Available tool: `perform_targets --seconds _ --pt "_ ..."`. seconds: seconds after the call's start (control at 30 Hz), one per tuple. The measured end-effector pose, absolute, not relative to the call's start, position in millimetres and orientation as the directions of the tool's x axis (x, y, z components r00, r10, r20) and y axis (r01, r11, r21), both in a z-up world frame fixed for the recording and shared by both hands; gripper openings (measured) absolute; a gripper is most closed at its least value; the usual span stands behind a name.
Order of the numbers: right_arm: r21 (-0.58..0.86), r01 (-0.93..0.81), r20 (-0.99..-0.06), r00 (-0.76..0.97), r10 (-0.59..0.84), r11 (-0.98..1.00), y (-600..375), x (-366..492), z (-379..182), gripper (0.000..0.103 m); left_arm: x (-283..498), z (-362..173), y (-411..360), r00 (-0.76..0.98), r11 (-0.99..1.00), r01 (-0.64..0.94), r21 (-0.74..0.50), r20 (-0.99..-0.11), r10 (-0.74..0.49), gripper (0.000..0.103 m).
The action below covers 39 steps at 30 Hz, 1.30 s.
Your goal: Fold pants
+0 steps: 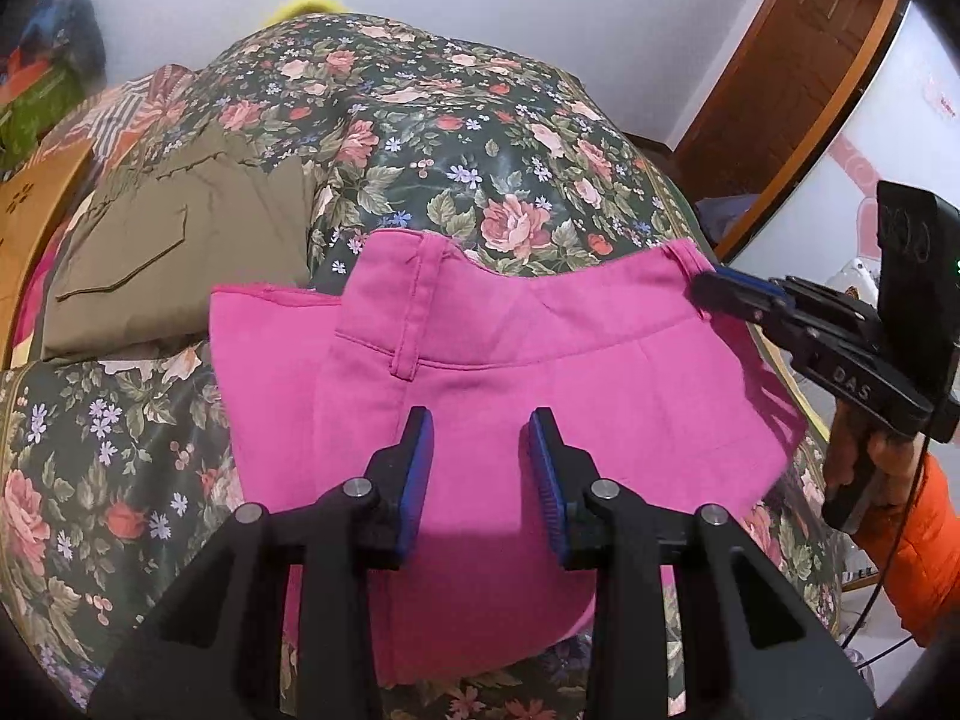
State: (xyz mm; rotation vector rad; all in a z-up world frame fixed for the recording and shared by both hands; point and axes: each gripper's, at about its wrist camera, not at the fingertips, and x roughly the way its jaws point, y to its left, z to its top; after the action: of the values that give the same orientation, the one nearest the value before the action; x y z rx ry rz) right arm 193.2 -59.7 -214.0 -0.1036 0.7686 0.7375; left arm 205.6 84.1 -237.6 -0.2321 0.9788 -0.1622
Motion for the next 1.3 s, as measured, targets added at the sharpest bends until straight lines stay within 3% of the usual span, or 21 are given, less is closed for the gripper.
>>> perform_targets --seconds 0.13,0.37,0.57,0.83,1.07,1.23,1.3 --pt "0.139 -0.649 -0.656 0.505 0.561 0.748 -53 199 -211 0.008 205 -238 84 0.550 0.965 0.036 -0.260 -0.801 -0.236 0.033" --pt "0.125 -0.633 -0.750 0.444 0.490 0.764 -42 217 -236 0.016 204 -228 82 0.554 0.965 0.057 -0.257 -0.796 -0.245 0.033" --pt "0.134 -0.631 -0.704 0.481 0.522 0.764 -53 206 -216 0.033 216 -216 73 0.566 0.971 0.092 -0.222 -0.791 -0.234 0.033" --pt "0.143 -0.692 -0.736 0.403 0.543 0.707 -39 197 -227 0.034 246 -220 70 0.565 0.978 0.082 -0.190 -0.800 -0.203 0.033" --pt "0.160 -0.693 -0.759 0.369 0.536 0.703 -36 201 -243 0.039 271 -250 97 0.499 0.974 0.000 -0.225 -0.844 -0.195 0.023" --pt "0.175 -0.690 -0.769 0.350 0.535 0.703 -36 205 -250 0.044 269 -256 94 0.509 0.984 0.013 -0.176 -0.846 -0.158 0.022" --pt "0.186 -0.683 -0.771 0.344 0.536 0.706 -37 207 -251 0.052 269 -257 94 0.512 0.986 0.013 -0.165 -0.846 -0.148 0.022"
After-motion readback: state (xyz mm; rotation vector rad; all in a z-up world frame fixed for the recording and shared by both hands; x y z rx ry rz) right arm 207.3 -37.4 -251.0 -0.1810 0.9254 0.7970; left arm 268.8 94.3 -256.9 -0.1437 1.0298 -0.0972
